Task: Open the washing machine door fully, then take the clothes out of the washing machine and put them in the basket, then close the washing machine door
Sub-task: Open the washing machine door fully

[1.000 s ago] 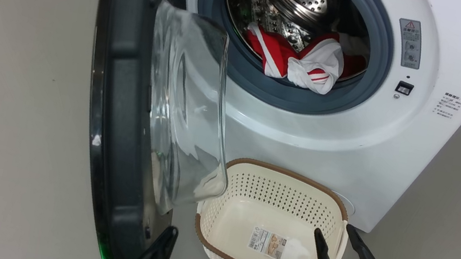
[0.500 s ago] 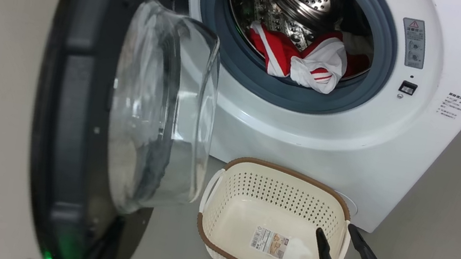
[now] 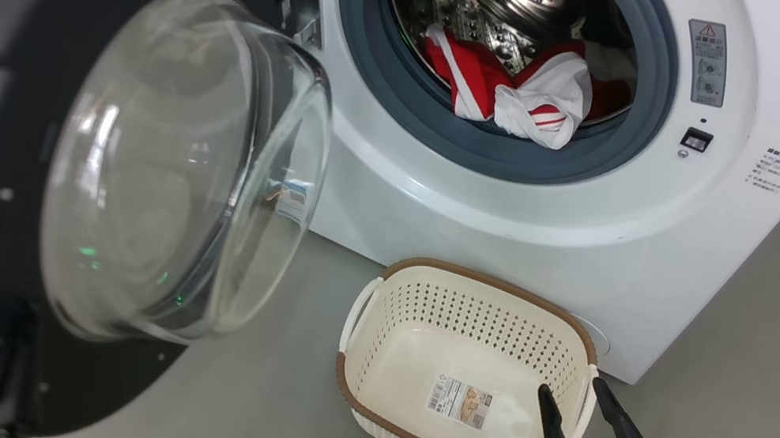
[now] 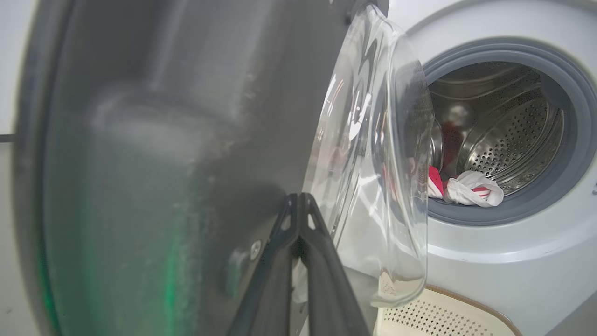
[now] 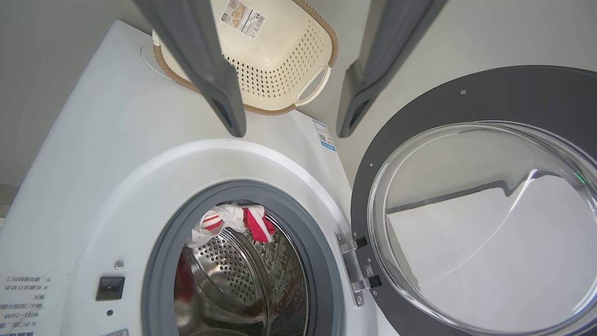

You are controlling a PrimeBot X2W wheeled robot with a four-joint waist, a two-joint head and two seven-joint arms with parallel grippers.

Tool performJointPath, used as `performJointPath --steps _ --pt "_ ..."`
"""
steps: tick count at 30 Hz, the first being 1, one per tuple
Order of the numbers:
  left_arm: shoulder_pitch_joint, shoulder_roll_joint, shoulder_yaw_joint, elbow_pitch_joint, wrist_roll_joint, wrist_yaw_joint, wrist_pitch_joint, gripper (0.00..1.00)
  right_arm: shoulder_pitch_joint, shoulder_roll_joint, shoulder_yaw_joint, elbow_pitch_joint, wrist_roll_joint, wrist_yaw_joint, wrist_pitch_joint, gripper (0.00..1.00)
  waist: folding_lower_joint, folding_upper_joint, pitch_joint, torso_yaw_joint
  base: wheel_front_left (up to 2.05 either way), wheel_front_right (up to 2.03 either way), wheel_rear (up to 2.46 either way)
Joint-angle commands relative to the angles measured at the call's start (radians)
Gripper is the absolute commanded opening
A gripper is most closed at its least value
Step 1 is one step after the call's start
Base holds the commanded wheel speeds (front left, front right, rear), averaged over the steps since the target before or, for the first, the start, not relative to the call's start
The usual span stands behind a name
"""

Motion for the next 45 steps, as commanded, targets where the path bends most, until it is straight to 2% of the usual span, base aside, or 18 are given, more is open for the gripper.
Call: performJointPath --steps 1,13,24,35,45 --pt "-0.054 0.019 0.064 -0.017 0.014 0.002 -0.012 0.00 -0.034 -0.007 0.018 -0.026 -0.010 0.006 -0.006 1.00 0.0000 -0.0001 0.003 -0.002 0.00 0.00 0.00" --pt "-0.210 0.025 0.307 0.100 0.047 -0.054 -0.012 0.00 -0.047 -0.026 0.015 -0.031 -0.013 0.006 -0.006 1.00 0.0000 -0.0001 0.042 -0.009 0.00 0.00 0.00" --pt "-0.361 0.082 0.447 0.241 0.101 -0.077 -0.012 0.00 -0.084 -0.044 0.023 -0.032 -0.022 0.006 -0.006 1.00 0.0000 -0.0001 0.096 -0.029 0.00 0.00 0.00" --pt "-0.463 0.127 0.539 0.350 0.118 -0.086 -0.012 0.00 -0.109 -0.052 0.013 -0.033 -0.032 0.006 -0.006 1.00 0.0000 -0.0001 0.138 -0.046 0.00 0.00 0.00" --pt "-0.451 0.131 0.537 0.377 0.093 -0.088 -0.012 0.00 -0.113 -0.045 0.006 -0.027 -0.031 0.006 -0.006 1.00 0.0000 -0.0001 0.123 -0.055 0.00 0.00 0.00"
